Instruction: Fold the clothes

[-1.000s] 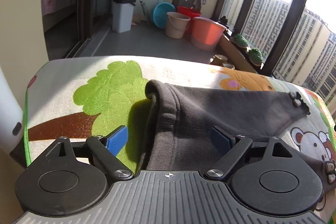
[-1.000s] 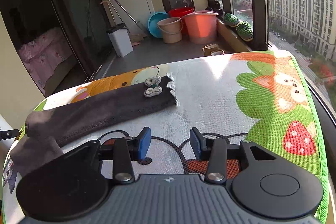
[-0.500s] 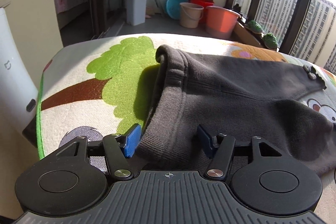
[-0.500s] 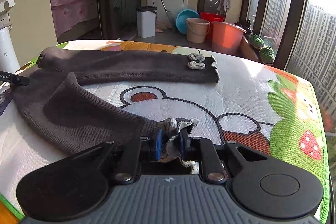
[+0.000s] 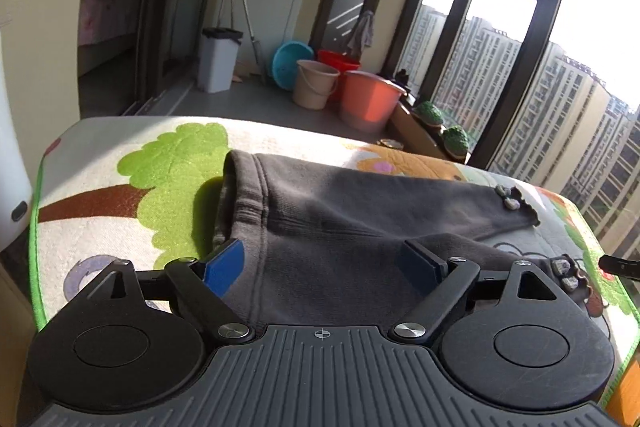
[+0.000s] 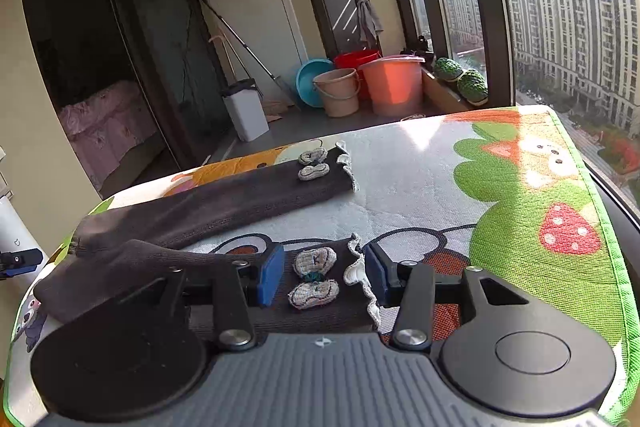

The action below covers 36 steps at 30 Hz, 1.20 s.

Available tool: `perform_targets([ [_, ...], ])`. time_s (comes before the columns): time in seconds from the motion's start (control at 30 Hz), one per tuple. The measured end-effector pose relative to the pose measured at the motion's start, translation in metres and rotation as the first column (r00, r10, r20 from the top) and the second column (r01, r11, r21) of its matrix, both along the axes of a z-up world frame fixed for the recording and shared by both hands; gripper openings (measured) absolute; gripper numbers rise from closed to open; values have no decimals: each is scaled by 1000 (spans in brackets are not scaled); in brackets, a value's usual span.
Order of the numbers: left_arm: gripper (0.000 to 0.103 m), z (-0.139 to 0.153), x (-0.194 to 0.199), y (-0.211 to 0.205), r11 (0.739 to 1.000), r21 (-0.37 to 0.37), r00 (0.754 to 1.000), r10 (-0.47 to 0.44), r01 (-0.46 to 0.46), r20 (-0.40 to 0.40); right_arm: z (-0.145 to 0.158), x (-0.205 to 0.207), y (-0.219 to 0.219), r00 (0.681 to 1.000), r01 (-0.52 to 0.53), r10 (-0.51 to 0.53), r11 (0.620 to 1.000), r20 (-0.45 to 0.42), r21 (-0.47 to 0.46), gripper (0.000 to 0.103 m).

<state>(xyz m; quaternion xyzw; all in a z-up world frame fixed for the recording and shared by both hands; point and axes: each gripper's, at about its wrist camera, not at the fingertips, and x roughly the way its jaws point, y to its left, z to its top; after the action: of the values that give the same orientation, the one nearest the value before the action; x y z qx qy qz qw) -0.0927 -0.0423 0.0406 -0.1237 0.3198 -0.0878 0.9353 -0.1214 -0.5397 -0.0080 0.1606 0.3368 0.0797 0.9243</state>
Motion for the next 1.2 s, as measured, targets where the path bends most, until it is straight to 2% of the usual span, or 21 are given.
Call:
perform_targets([
  [0.07, 92, -13, 6, -16, 998, -37, 998, -45, 43, -38, -7, 2, 14, 1000, -24, 25, 998, -6, 52, 48],
  [0.1, 93, -21, 8, -23, 998, -44, 997, -54, 51, -62, -12, 5, 23, 999, -37, 38, 997, -17, 64, 53],
  [0.17, 93, -28, 5, -29, 999, -13, 997, -44, 43, -65, -21, 10, 41, 997, -62, 66, 994, -37, 89, 62],
  [0.3, 94, -39, -5, -37, 999, 29, 998, -13, 15, -69, -21, -13, 43, 999, -11, 15, 993, -36, 115, 67],
  [0.4, 98, -37, -19, -35, 1000, 5, 998, 25, -25, -60, -20, -31, 45, 999, 30, -26, 991, -34, 133, 103],
  [0.57, 103, -29, -71, -45, 994, -59, 993, 92, -88, 75, -17, -65, 49, 996, 91, -90, 985, -14, 147, 103],
  [0.7, 103, -30, -114, -72, 993, -3, 972, 115, -117, 207, -6, -111, 70, 986, 118, -124, 991, 110, 64, 103],
  [0.83, 103, -29, -131, -89, 996, 56, 971, 48, -63, 234, 6, -149, 100, 956, 136, -114, 989, 271, -61, 103],
  [0.9, 103, -24, -142, -93, 995, 71, 956, 49, -73, 289, 11, -154, 110, 948, 124, -84, 986, 307, -115, 103],
  [1.0, 103, -24, -158, -99, 990, 103, 931, 48, -91, 362, 16, -158, 117, 948, 94, -46, 986, 316, -140, 103],
  [1.07, 103, -28, -164, -99, 989, 99, 915, 59, -107, 400, 12, -158, 118, 956, 70, -34, 991, 292, -116, 103],
  [1.2, 103, -35, -167, -97, 994, 67, 913, 57, -91, 403, 1, -160, 124, 967, 40, -8, 992, 254, -120, 103],
])
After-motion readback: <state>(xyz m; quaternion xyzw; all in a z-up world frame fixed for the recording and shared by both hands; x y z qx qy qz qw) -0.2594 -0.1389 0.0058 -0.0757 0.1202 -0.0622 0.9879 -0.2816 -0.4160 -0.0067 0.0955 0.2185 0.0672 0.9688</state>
